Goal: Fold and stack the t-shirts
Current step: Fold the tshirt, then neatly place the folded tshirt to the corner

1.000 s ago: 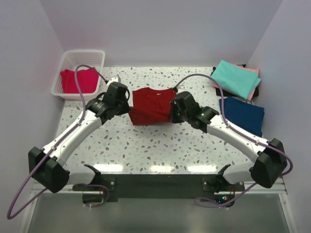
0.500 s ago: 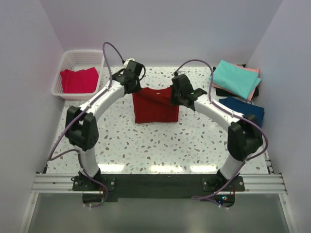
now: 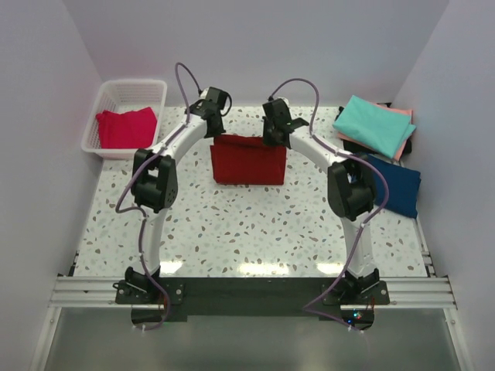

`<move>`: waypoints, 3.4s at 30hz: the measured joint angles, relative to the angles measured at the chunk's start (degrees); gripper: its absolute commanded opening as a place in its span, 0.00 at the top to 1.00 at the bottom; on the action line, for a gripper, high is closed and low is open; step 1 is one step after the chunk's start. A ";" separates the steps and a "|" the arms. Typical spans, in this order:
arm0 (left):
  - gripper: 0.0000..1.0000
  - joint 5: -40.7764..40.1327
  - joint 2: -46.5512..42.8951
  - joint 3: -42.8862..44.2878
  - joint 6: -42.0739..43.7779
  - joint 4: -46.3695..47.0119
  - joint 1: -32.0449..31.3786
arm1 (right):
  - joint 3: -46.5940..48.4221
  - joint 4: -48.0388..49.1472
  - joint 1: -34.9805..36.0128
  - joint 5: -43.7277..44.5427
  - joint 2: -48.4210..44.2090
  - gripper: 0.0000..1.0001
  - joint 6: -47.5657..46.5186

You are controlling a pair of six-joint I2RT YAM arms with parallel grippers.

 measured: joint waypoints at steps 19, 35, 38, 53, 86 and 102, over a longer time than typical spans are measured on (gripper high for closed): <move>0.63 4.31 -1.68 -12.68 3.10 15.63 4.28 | 3.91 3.04 -3.76 1.79 5.14 0.65 0.90; 0.66 15.74 -13.51 -19.50 4.85 12.70 -1.95 | -5.81 1.07 0.22 -6.32 -4.63 0.62 -0.39; 0.66 17.33 -14.67 -23.17 5.22 11.47 -4.87 | -7.61 0.31 1.92 -7.82 -4.87 0.62 -0.66; 0.71 13.49 -16.65 -37.16 4.55 7.96 -6.56 | -15.21 -0.66 3.87 -12.13 -4.11 0.63 -0.96; 0.62 2.82 -37.33 -44.00 2.21 5.20 -6.71 | -26.38 -9.22 2.27 -1.27 -24.72 0.30 0.66; 0.62 10.88 -38.53 -42.75 5.31 9.14 2.51 | -28.76 2.51 -9.38 -16.87 -15.54 0.18 -0.13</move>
